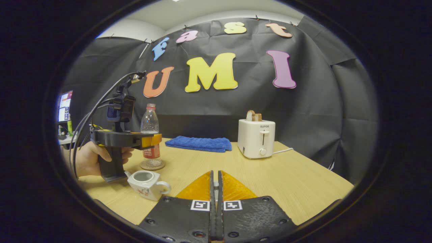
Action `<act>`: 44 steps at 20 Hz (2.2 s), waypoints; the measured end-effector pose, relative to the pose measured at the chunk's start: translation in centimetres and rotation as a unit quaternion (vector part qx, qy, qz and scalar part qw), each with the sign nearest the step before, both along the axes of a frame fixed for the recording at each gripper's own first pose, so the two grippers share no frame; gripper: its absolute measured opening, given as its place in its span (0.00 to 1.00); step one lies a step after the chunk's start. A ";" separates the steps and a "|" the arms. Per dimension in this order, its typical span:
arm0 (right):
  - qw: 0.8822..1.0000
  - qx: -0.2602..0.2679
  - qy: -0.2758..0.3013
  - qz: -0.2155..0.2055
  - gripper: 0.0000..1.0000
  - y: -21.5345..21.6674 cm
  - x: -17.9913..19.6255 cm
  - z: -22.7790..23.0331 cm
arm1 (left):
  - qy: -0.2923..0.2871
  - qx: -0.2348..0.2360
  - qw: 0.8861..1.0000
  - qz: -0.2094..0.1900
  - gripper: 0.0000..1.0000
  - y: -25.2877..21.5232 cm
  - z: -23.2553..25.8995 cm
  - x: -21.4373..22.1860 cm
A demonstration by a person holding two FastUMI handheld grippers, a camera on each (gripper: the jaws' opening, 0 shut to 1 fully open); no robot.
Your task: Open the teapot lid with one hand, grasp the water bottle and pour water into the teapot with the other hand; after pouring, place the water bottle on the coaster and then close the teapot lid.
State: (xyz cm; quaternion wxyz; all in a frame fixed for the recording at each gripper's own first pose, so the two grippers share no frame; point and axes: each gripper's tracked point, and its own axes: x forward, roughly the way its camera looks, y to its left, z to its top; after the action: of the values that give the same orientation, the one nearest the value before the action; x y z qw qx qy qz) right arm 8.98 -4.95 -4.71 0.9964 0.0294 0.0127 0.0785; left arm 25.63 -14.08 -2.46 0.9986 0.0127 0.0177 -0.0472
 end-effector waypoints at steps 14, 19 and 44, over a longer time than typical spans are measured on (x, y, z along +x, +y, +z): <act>1.000 -0.021 -0.008 0.003 0.00 1.4 -0.4 0.8 | 0.027 0.008 0.999 -0.041 0.95 -0.4 -3.6 -3.4; 0.999 -0.017 -0.011 0.028 0.00 3.7 -1.3 1.6 | 0.026 0.022 0.999 -0.043 0.95 0.8 -4.2 -7.1; 0.994 -0.002 0.036 0.103 0.00 15.0 0.0 1.5 | -0.007 -0.025 0.999 0.025 0.95 11.0 2.3 -23.7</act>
State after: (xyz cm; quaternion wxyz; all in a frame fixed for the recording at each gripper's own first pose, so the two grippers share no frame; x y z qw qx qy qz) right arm 8.97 10.05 -3.24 0.9820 0.0291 0.0516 0.1793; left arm 1.96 -3.04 -0.14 0.9996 -0.0121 0.0094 -0.0221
